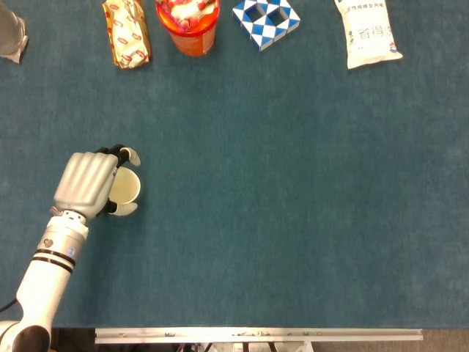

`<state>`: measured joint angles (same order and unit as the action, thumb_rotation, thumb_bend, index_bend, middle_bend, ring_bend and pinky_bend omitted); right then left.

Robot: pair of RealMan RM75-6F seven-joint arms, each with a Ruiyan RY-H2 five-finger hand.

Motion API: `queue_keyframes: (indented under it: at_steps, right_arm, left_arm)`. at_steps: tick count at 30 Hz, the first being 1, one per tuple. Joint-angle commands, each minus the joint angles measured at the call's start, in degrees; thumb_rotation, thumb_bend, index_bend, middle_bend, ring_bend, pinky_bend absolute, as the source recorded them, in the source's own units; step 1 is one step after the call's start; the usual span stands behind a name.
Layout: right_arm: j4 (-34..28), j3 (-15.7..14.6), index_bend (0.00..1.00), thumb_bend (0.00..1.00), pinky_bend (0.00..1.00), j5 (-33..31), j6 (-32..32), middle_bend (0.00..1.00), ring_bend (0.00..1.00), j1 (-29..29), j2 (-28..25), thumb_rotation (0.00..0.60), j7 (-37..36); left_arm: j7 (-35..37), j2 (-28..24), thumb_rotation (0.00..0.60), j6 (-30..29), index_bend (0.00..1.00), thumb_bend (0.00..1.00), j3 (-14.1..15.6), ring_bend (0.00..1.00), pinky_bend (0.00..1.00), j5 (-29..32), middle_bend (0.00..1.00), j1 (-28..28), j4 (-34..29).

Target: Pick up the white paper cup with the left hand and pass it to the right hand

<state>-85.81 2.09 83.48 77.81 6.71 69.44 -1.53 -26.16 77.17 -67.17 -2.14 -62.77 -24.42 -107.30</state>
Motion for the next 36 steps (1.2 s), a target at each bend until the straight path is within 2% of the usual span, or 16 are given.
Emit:
queue_keyframes:
  at_steps: [1, 18, 26, 36]
  right_arm:
    - [-0.1, 0.0, 0.14, 0.00, 0.57, 0.0, 0.0, 0.20, 0.26, 0.0, 0.0, 0.600, 0.0]
    - [-2.8, 0.7, 0.14, 0.00, 0.57, 1.2, 1.0, 0.20, 0.26, 0.5, -0.3, 0.600, -0.7]
    - [-6.0, 1.1, 0.14, 0.00, 0.54, 2.2, 0.8, 0.20, 0.26, 1.7, 0.2, 0.600, 0.1]
    - [-7.9, 1.3, 0.14, 0.00, 0.52, 4.1, 0.7, 0.20, 0.26, 3.2, 2.8, 0.600, 0.3]
  left_arm:
    - [0.7, -0.2, 0.600, -0.2, 0.36, 0.02, -0.3, 0.39, 0.63, -0.2, 0.34, 0.1, -0.5]
    - [3.3, -1.3, 0.600, -1.6, 0.36, 0.02, -2.4, 0.39, 0.63, -0.9, 0.34, -0.3, -4.7]
    - [5.6, -0.9, 0.600, -2.0, 0.36, 0.02, -4.6, 0.39, 0.63, 0.6, 0.34, -0.9, -7.9]
    - [4.1, 0.2, 0.600, -2.9, 0.36, 0.02, -7.2, 0.39, 0.63, 2.2, 0.34, -2.9, -11.9]
